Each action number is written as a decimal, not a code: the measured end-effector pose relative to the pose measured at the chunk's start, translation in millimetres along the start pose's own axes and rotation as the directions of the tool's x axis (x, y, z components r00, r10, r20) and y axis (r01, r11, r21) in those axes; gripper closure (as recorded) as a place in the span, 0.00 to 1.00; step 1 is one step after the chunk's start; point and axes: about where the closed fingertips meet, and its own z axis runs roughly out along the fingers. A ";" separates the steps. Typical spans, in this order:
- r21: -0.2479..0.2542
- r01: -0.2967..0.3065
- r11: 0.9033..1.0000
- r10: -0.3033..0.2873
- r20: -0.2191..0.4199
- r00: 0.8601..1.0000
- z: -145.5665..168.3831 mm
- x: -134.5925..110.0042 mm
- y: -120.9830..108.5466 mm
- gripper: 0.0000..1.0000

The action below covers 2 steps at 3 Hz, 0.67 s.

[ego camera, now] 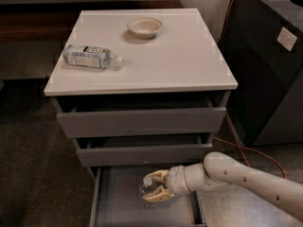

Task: Place water bottle into bottom drawer

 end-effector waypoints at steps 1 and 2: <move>0.032 -0.023 0.999 0.024 -0.059 0.998 7.3 22.9 -3.3 1.00; 0.095 -0.013 0.995 0.024 -0.115 0.993 11.1 60.8 -21.5 1.00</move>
Offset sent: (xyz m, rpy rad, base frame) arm 0.0397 -0.0422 -0.1052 -0.1961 -0.0634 -0.1525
